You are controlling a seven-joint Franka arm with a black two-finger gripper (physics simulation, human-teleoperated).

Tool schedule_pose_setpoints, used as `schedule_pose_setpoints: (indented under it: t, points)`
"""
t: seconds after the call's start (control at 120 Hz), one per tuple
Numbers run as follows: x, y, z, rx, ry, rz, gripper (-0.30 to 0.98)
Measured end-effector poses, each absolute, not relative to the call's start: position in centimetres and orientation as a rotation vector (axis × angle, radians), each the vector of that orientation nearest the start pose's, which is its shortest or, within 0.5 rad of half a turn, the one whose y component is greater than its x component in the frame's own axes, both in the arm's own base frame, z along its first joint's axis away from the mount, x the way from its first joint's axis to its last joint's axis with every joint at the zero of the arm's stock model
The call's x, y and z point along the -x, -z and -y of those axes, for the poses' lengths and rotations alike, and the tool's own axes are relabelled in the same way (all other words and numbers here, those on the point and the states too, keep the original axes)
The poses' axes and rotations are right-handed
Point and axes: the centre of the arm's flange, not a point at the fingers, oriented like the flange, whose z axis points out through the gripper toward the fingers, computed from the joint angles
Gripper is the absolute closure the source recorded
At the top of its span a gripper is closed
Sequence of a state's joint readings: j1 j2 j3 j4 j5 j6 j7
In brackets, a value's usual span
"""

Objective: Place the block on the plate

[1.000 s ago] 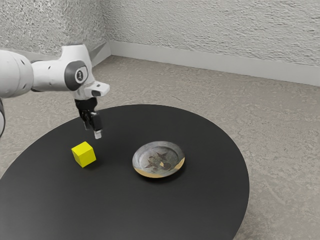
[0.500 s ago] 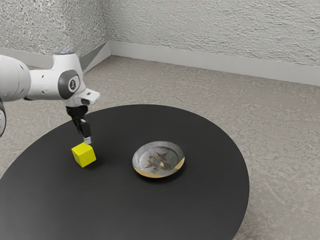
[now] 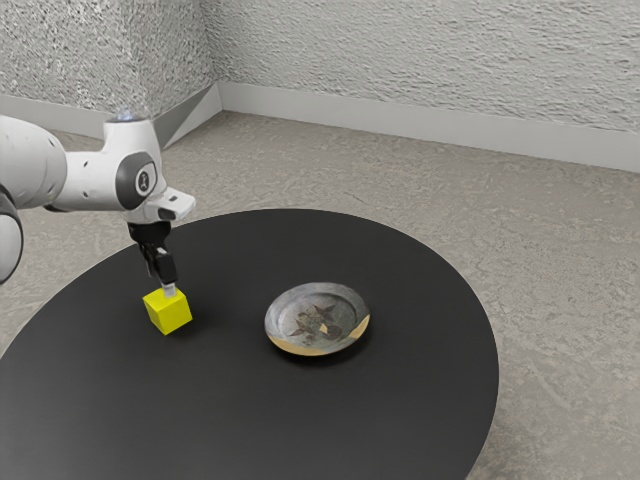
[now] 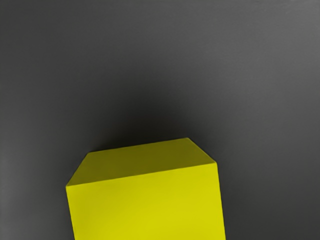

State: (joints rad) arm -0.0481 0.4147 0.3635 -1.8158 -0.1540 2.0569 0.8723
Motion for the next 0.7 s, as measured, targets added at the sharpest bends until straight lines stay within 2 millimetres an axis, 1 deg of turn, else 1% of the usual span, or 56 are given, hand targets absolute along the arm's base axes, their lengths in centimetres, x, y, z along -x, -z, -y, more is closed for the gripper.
schedule_pose_setpoints:
  t: [0.092,0.2,0.342,0.433,0.567,0.7]
  points:
    - [-60.0,-30.0,-17.2,3.111,-0.226,-0.778,0.0]
    - [-60.0,-29.0,-17.2,3.115,-0.235,-0.774,0.0]
    - [-60.0,-28.2,-17.3,3.116,-0.24,-0.772,0.0]
    - [-60.0,-27.2,-17.3,3.117,-0.257,-0.771,0.0]
    - [-59.9,-26.4,-17.5,3.12,-0.268,-0.763,0.0]
    - [-59.8,-26.0,-17.8,3.122,-0.272,-0.755,0.03]
